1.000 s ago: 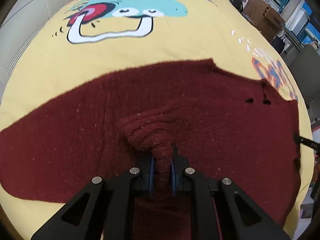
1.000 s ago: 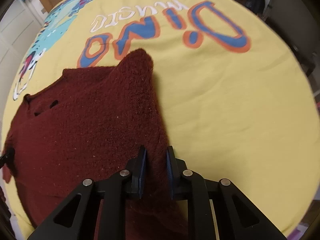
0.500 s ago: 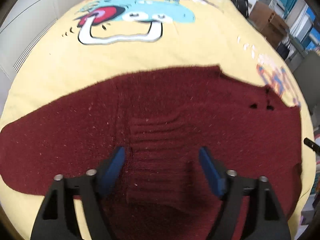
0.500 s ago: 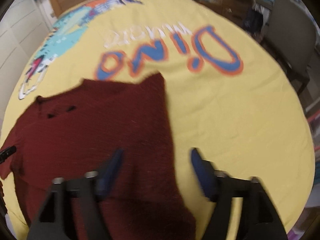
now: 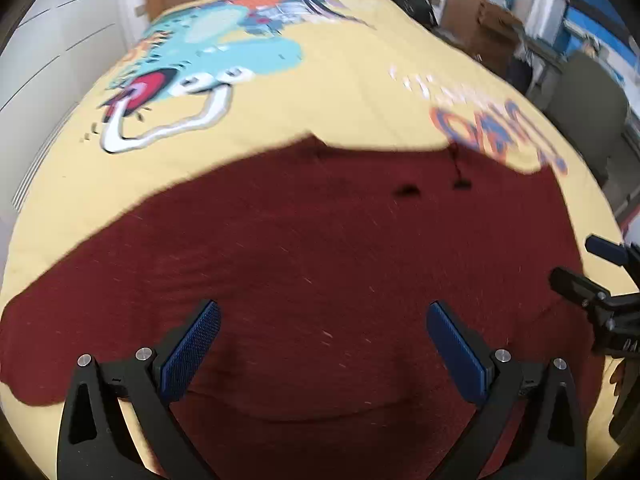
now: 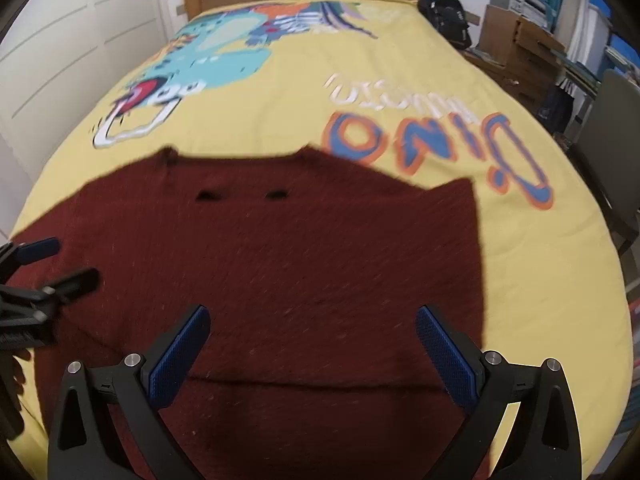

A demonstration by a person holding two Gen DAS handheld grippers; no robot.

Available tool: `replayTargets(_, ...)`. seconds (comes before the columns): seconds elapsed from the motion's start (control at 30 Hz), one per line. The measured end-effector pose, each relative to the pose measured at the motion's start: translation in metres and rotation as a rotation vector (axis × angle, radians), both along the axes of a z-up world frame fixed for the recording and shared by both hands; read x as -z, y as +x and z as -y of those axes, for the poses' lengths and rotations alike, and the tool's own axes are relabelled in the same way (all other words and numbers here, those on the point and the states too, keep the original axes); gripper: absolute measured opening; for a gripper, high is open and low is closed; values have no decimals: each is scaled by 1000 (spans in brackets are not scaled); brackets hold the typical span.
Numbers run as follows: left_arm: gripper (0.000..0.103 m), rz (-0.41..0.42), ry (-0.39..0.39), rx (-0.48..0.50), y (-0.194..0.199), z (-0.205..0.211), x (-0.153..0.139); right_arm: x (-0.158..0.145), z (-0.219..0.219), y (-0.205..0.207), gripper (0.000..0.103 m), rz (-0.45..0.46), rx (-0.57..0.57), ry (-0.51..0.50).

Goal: Fold small clothes

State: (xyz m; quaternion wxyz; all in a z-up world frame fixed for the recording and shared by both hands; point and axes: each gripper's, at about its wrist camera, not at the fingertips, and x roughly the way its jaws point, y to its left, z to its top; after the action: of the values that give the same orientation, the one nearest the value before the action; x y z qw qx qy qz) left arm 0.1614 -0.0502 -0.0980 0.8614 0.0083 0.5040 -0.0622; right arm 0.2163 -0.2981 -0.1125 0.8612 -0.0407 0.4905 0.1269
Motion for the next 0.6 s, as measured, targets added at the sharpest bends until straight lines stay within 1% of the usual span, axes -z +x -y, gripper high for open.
replayTargets(0.1, 102, -25, 15, 18, -2, 12, 19, 22, -4, 1, 102, -28, -6, -38)
replayTargets(0.17, 102, -63, 48, 14, -1, 12, 36, 36, 1, 4, 102, -48, 9, -70)
replayTargets(0.23, 102, -90, 48, -4, -3, 5, 46, 48, 10, 7, 102, -70, 9, -83)
replayTargets(0.3, 102, -89, 53, -21, -4, -7, 52, 51, 27, 6, 102, -61, 25, -60)
replayTargets(0.4, 102, -80, 67, -13, -6, -19, 54, 51, 51, 7, 102, -62, 81, -45)
replayTargets(0.53, 102, -84, 49, -18, -5, -28, 57, 52, 64, 4, 102, -60, 95, -59)
replayTargets(0.6, 102, -84, 53, -20, -5, -27, 58, 55, 68, 3, 102, -73, 102, -40)
